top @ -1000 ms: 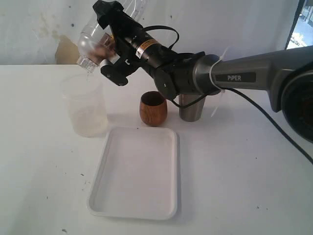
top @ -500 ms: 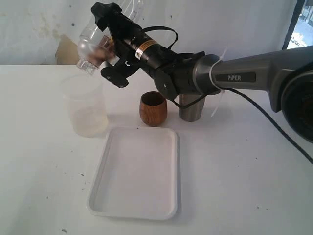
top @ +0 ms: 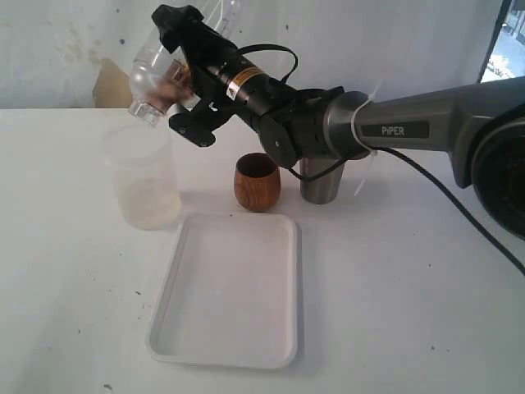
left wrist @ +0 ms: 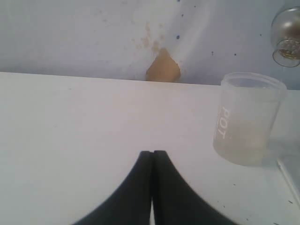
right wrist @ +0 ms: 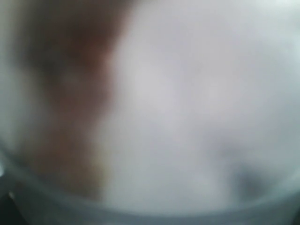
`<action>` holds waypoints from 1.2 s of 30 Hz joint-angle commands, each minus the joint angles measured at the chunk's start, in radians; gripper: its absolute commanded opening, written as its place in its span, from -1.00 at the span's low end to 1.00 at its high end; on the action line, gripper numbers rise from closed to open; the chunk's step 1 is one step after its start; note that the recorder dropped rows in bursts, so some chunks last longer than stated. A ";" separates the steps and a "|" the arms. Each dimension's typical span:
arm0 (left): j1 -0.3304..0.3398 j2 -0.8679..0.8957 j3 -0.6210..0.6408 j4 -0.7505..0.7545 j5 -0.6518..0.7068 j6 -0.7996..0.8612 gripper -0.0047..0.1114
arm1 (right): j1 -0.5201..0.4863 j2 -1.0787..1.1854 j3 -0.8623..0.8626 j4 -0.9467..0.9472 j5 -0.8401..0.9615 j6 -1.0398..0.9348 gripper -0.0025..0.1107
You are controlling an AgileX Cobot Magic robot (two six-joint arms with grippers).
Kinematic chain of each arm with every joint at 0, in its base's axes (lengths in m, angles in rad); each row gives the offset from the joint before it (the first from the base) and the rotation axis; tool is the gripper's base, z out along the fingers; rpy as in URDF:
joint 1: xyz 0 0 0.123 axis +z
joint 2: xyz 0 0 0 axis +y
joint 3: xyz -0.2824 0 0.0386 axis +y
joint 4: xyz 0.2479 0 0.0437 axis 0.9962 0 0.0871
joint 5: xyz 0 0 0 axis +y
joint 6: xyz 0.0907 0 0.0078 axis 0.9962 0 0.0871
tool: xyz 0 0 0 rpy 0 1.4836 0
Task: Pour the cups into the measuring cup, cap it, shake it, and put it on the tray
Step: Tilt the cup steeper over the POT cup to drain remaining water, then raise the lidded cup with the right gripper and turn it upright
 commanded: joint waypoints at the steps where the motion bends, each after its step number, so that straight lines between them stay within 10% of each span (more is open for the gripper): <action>1: -0.001 -0.004 0.005 0.002 0.001 0.000 -0.92 | -0.005 -0.015 -0.012 -0.016 -0.039 -0.015 -0.96; 36: -0.001 -0.004 0.005 0.002 0.001 0.000 -0.92 | -0.005 -0.015 -0.012 -0.037 -0.046 -0.015 -0.96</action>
